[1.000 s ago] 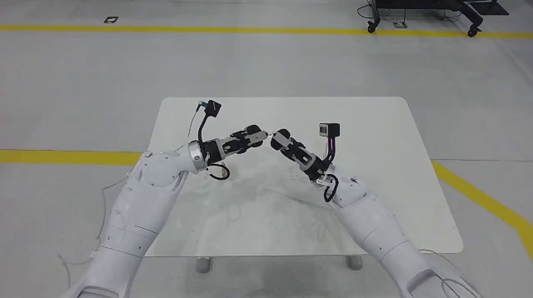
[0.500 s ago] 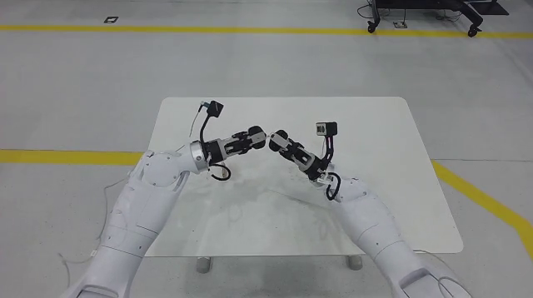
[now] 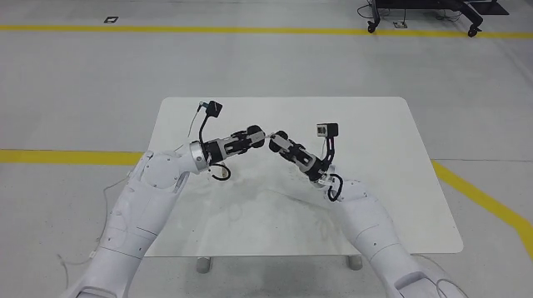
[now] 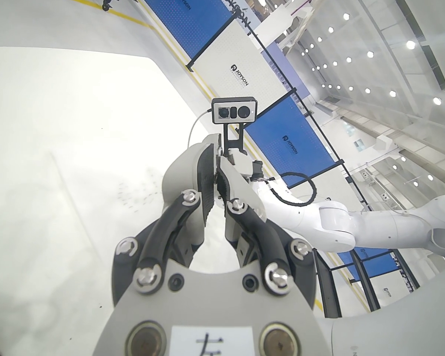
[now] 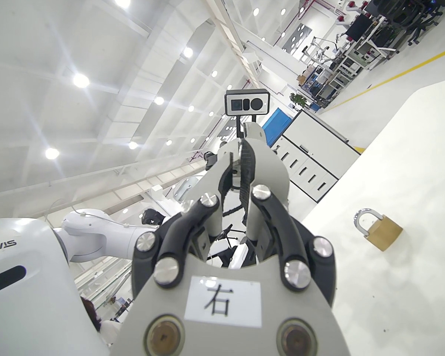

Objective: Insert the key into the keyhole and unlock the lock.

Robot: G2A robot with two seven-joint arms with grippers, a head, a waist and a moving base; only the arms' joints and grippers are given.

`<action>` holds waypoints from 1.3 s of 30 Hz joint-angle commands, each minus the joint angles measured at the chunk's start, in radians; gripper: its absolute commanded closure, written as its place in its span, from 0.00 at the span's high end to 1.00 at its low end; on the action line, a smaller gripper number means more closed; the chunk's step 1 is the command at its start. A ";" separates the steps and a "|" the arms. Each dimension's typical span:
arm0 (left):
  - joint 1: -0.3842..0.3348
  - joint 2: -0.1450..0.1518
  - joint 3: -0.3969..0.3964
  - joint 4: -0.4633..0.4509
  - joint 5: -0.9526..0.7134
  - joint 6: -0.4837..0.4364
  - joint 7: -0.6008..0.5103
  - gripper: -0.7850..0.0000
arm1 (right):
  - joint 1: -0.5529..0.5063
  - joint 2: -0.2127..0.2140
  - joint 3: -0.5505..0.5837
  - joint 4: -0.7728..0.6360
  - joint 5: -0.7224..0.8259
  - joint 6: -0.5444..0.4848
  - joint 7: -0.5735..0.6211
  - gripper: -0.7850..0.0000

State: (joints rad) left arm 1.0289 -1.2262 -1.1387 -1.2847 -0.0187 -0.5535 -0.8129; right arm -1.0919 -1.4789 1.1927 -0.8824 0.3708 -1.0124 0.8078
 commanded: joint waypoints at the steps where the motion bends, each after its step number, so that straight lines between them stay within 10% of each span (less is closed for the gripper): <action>1: 0.000 0.000 0.001 -0.001 -0.003 -0.001 0.005 0.00 | -0.006 -0.001 0.012 -0.009 -0.003 0.000 0.000 1.00; 20: 0.023 0.003 -0.003 -0.018 -0.047 0.045 0.038 0.00 | -0.014 0.003 0.044 -0.024 -0.063 0.033 0.007 1.00; 28: -0.038 0.012 0.027 0.045 -0.246 0.106 -0.345 0.00 | -0.077 0.106 0.187 -0.200 -0.083 0.325 0.325 1.00; 31: -0.057 0.010 0.061 0.064 -0.265 0.115 -0.425 0.00 | -0.120 0.138 0.207 -0.288 -0.058 0.422 0.422 0.95; 35: -0.081 0.004 0.087 0.098 -0.297 0.120 -0.446 0.00 | -0.153 0.163 0.200 -0.336 0.005 0.462 0.463 0.54; 39: -0.097 0.000 0.106 0.115 -0.296 0.110 -0.443 0.00 | -0.137 0.172 0.150 -0.295 0.004 0.440 0.440 0.44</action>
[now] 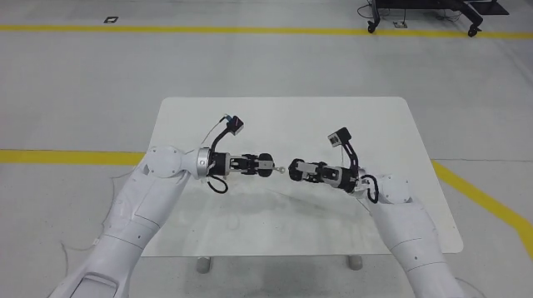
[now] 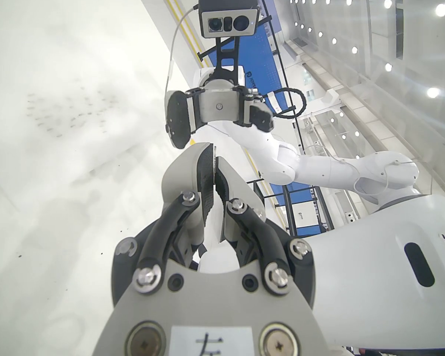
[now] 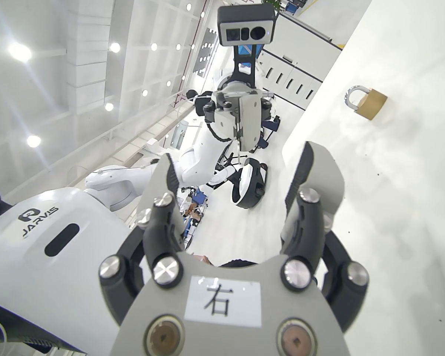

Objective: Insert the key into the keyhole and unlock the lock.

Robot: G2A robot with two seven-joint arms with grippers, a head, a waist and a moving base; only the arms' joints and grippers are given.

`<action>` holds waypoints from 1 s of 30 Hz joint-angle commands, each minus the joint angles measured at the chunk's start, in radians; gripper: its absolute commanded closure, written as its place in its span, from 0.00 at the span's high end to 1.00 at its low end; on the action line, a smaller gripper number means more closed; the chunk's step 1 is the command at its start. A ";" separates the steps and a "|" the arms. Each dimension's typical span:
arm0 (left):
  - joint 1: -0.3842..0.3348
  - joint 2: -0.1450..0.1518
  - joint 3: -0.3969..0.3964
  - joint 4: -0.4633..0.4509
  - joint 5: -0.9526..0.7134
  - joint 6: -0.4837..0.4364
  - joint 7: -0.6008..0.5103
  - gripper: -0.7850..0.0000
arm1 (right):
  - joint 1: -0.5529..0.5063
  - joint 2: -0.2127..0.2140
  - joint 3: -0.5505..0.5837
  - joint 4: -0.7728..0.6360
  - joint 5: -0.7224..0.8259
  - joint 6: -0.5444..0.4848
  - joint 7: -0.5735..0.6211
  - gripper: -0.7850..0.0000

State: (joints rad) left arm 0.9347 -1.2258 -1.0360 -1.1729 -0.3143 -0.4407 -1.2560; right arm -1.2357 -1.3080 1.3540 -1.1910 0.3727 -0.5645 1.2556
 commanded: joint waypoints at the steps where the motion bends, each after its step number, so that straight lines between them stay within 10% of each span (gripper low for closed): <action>1: -0.005 -0.001 0.007 0.007 -0.001 -0.004 0.000 0.00 | 0.014 0.002 -0.024 0.025 0.008 -0.012 -0.012 0.42; 15: -0.020 0.001 0.029 0.023 0.008 -0.008 0.009 0.00 | 0.088 0.017 -0.147 0.110 0.047 -0.039 -0.039 0.31; 22: -0.024 0.002 0.040 0.024 0.021 -0.008 0.015 0.00 | 0.093 0.031 -0.179 0.108 0.069 -0.046 -0.046 0.00; 27: -0.027 0.003 0.045 0.029 0.035 -0.003 0.031 0.00 | 0.095 0.043 -0.196 0.104 0.075 -0.055 -0.055 0.00; 28: -0.027 0.003 0.046 0.030 0.037 0.000 0.041 0.25 | 0.095 0.045 -0.198 0.103 0.075 -0.057 -0.057 0.00; 29: -0.027 0.003 0.046 0.030 0.039 0.002 0.048 1.00 | 0.095 0.048 -0.200 0.101 0.076 -0.058 -0.058 0.00; 30: -0.028 0.003 0.046 0.029 0.039 0.003 0.052 1.00 | 0.095 0.051 -0.201 0.099 0.078 -0.060 -0.060 0.00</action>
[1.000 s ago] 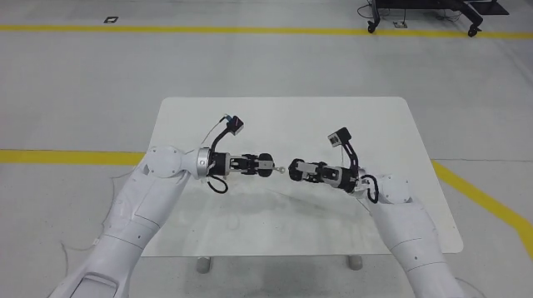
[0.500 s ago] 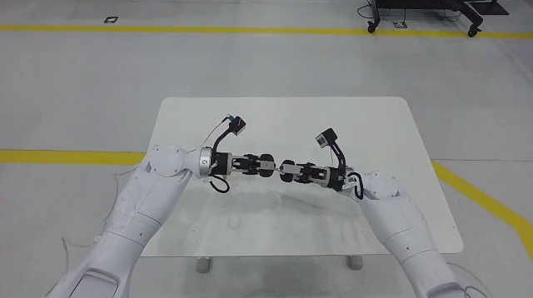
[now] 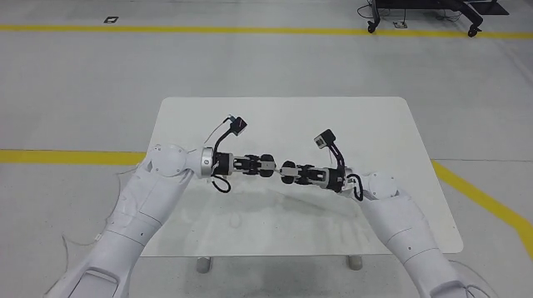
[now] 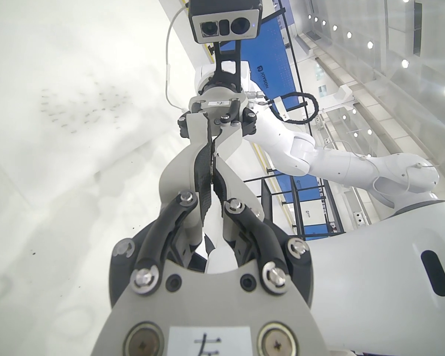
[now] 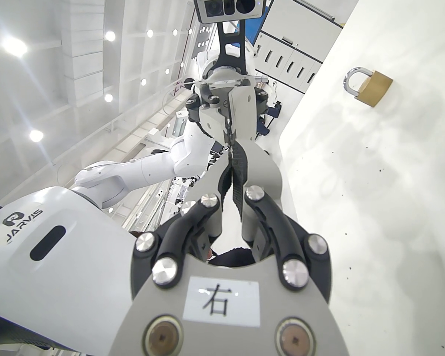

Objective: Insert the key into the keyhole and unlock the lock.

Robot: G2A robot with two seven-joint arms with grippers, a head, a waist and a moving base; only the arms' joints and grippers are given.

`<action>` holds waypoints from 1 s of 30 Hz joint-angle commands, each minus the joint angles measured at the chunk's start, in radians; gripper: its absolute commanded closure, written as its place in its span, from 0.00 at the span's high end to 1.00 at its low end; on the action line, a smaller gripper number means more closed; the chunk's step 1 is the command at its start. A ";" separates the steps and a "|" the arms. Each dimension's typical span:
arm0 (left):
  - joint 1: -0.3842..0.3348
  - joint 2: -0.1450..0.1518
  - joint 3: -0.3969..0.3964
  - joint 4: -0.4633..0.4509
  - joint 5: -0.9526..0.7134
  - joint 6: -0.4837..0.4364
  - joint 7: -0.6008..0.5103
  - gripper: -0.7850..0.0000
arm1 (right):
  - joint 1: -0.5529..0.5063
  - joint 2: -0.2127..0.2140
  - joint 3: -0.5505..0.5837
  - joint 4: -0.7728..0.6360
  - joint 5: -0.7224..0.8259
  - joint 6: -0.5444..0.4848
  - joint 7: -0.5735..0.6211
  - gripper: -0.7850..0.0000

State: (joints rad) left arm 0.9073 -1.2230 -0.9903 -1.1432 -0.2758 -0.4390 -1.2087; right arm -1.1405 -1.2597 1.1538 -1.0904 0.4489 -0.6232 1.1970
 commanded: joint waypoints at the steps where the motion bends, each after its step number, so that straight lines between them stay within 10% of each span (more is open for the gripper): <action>1: -0.001 0.001 -0.001 0.000 0.001 0.001 0.009 1.00 | -0.001 0.005 -0.002 -0.003 0.003 -0.004 -0.004 0.00; 21: 0.048 0.050 -0.108 -0.130 0.373 0.060 0.257 1.00 | -0.046 0.059 0.115 -0.035 0.022 -0.107 -0.107 0.00; 25: 0.083 0.075 -0.131 -0.293 0.857 0.321 0.452 1.00 | -0.046 0.059 0.115 -0.035 0.022 -0.107 -0.107 0.00; 30: 0.208 0.121 -0.199 -0.548 1.174 0.380 0.271 1.00 | -0.046 0.059 0.115 -0.035 0.022 -0.107 -0.107 0.00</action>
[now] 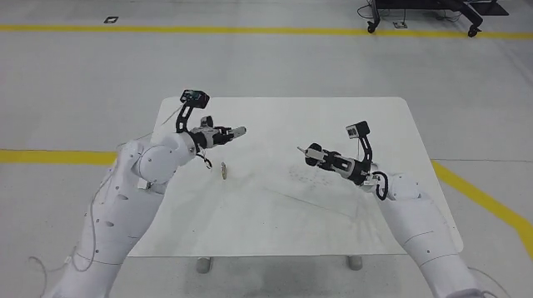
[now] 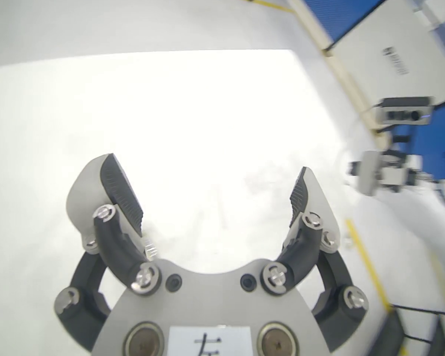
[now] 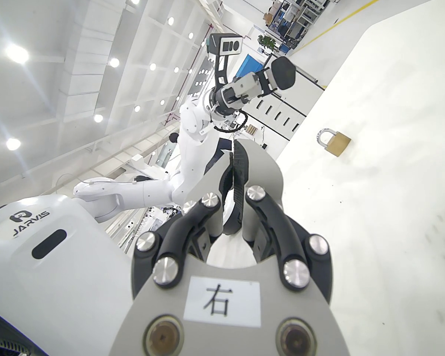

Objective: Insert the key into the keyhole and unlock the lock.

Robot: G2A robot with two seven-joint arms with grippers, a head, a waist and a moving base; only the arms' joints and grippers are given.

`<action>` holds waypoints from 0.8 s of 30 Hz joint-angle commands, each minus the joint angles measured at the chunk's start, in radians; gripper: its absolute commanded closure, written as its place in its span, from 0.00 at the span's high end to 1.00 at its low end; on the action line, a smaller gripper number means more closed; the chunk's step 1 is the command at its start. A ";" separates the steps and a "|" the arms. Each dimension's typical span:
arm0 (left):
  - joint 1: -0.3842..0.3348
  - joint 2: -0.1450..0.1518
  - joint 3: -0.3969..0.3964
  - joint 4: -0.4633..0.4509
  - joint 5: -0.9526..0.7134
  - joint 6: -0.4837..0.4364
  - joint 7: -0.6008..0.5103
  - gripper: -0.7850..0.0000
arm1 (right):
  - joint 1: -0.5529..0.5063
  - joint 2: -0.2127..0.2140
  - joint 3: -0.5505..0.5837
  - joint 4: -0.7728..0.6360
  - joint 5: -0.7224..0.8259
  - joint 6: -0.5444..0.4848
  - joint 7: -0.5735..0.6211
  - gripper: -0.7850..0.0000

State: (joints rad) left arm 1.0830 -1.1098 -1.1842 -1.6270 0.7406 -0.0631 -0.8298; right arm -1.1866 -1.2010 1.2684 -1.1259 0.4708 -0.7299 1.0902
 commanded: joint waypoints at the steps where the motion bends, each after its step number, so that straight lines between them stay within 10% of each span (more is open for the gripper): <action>1: 0.058 0.014 -0.002 -0.104 0.207 -0.001 -0.160 1.00 | 0.000 0.000 0.000 0.000 0.000 0.000 0.000 0.00; 11: 0.026 -0.016 0.202 -0.035 0.386 0.065 -0.293 1.00 | 0.000 0.000 0.000 0.000 0.000 0.000 0.000 0.00; 24: -0.065 -0.058 0.263 0.127 0.327 0.125 -0.279 0.58 | 0.000 0.000 0.000 0.000 0.000 0.000 0.000 0.00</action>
State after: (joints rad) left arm 1.0197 -1.1662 -0.9220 -1.5064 1.0683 0.0615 -1.1104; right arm -1.1866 -1.2010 1.2684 -1.1259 0.4708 -0.7299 1.0902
